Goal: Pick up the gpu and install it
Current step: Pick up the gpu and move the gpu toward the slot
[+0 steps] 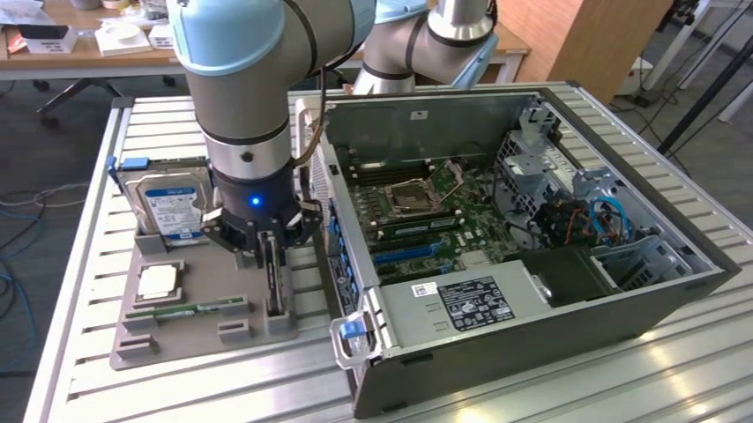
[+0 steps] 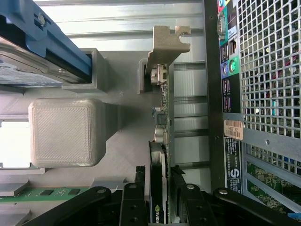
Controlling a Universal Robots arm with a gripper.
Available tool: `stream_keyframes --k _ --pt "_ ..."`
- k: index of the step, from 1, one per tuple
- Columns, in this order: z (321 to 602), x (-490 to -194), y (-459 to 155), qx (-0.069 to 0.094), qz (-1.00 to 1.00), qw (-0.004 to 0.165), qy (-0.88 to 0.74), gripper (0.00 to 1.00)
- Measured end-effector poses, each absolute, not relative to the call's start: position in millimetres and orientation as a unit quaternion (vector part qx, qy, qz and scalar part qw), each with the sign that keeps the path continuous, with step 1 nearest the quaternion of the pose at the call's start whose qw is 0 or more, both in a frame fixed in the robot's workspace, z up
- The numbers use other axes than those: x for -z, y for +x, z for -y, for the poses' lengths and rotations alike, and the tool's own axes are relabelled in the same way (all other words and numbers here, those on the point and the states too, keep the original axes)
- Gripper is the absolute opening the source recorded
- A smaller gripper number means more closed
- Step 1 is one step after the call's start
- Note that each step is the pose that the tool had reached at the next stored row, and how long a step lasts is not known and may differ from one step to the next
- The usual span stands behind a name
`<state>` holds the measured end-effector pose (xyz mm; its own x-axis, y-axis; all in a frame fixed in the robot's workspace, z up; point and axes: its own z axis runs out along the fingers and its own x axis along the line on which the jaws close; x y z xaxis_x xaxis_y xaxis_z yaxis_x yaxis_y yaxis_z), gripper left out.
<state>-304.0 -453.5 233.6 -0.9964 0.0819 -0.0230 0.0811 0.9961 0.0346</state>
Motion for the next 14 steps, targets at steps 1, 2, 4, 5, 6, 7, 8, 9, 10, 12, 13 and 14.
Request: stream_keyframes --k 1,2,4,5,6,7,8,9,10,12,13,14 --pt "453.5 -233.6 -304.0 -0.017 -0.999 0.012 0.041 0.35" --pt "453.5 -233.6 -304.0 -0.017 -0.999 0.012 0.041 0.35" --pt "453.5 -233.6 -304.0 -0.017 -0.999 0.012 0.041 0.35" --pt "453.5 -233.6 -304.0 -0.017 -0.999 0.012 0.041 0.35" --pt "453.5 -233.6 -304.0 -0.017 -0.999 0.012 0.041 0.35" --pt "453.5 -233.6 -304.0 -0.017 -0.999 0.012 0.041 0.35" --pt "453.5 -233.6 -304.0 -0.017 -0.999 0.012 0.041 0.34" --pt "453.5 -233.6 -304.0 -0.017 -0.999 0.012 0.041 0.27" --pt "453.5 -233.6 -304.0 -0.017 -0.999 0.012 0.041 0.26" --pt "453.5 -233.6 -304.0 -0.017 -0.999 0.012 0.041 0.26" --pt "453.5 -233.6 -304.0 -0.017 -0.999 0.012 0.041 0.26" --pt "453.5 -233.6 -304.0 -0.017 -0.999 0.012 0.041 0.26"
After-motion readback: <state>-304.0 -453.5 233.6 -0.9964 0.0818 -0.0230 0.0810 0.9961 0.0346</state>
